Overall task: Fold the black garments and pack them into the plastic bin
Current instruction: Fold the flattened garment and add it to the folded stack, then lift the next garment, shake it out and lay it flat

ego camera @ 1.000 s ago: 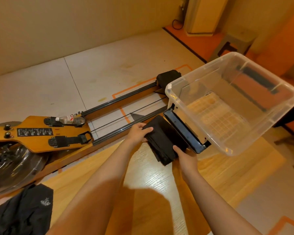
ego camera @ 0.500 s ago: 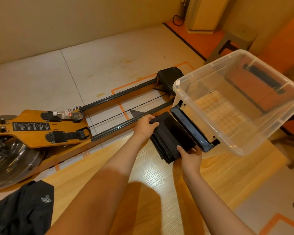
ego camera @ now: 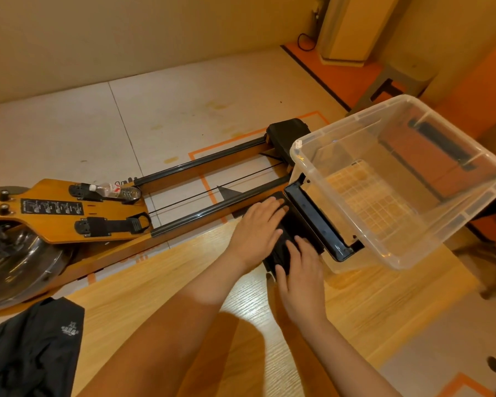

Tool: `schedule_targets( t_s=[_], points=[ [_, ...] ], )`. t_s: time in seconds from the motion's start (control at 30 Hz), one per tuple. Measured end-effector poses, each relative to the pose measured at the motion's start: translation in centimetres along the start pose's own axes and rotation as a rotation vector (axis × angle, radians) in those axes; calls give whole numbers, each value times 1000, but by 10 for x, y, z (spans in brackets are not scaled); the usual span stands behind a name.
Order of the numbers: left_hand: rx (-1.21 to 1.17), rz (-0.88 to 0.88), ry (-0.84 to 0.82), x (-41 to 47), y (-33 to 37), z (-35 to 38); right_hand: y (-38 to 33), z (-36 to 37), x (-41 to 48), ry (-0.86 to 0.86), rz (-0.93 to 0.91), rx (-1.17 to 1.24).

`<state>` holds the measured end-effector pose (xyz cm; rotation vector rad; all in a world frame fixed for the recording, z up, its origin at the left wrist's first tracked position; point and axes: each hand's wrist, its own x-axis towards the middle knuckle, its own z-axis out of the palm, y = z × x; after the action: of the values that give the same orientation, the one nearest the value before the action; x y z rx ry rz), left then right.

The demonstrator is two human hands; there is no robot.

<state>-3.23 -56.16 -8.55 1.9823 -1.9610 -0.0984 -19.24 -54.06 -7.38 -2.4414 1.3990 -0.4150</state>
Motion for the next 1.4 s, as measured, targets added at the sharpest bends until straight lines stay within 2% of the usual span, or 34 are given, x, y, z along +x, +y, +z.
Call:
schedule_targets(
  t_s=[0.1,0.23,0.37,0.5,0.7,0.77,0.93,1.07,1.2,1.4],
  points=[
    [110,75,-145,20,0,8,-4,0,27,-121,31,-50],
    [140,5,-293,23,-12,24,4,7,34,-352,120,-130],
    [97,-23,-307,17,-15,30,6,17,29,-305,107,-168],
    [129,-25,-336,21,-15,33,6,9,32,-409,130,-158],
    [171,-73,-352,23,-8,22,10,3,37,-430,136,-61],
    [153,-136,-282,18,-5,13,13,0,38,-408,78,-32],
    [219,-263,-169,-25,6,-11,4,6,19,-212,-238,-131],
    [236,-484,-105,-84,12,-31,-20,9,3,-209,-375,-116],
    [270,-634,-24,-166,14,-49,-54,16,-21,-270,-527,-113],
    [352,-865,71,-294,11,-93,-135,41,-76,-365,-721,-25]
  ],
)
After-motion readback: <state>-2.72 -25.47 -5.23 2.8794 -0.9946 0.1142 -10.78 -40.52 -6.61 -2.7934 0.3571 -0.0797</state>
